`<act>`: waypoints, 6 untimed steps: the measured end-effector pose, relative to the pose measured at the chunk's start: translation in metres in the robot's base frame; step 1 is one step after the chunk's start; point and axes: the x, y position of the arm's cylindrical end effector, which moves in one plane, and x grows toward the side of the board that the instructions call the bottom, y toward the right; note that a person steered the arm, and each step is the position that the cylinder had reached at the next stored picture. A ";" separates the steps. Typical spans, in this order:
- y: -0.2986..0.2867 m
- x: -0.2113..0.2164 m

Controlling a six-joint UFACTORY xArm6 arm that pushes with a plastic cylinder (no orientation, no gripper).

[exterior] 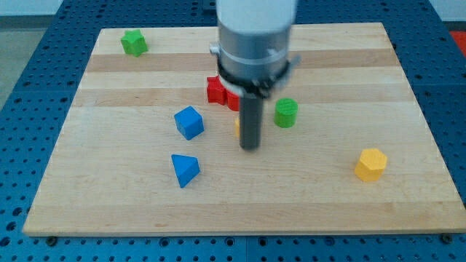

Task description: Point your arm to the bottom of the yellow heart

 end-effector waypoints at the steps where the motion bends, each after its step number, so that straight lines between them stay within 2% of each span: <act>1: -0.016 -0.016; 3: 0.003 -0.010; 4: -0.051 -0.040; 5: -0.036 -0.043; 6: 0.043 -0.043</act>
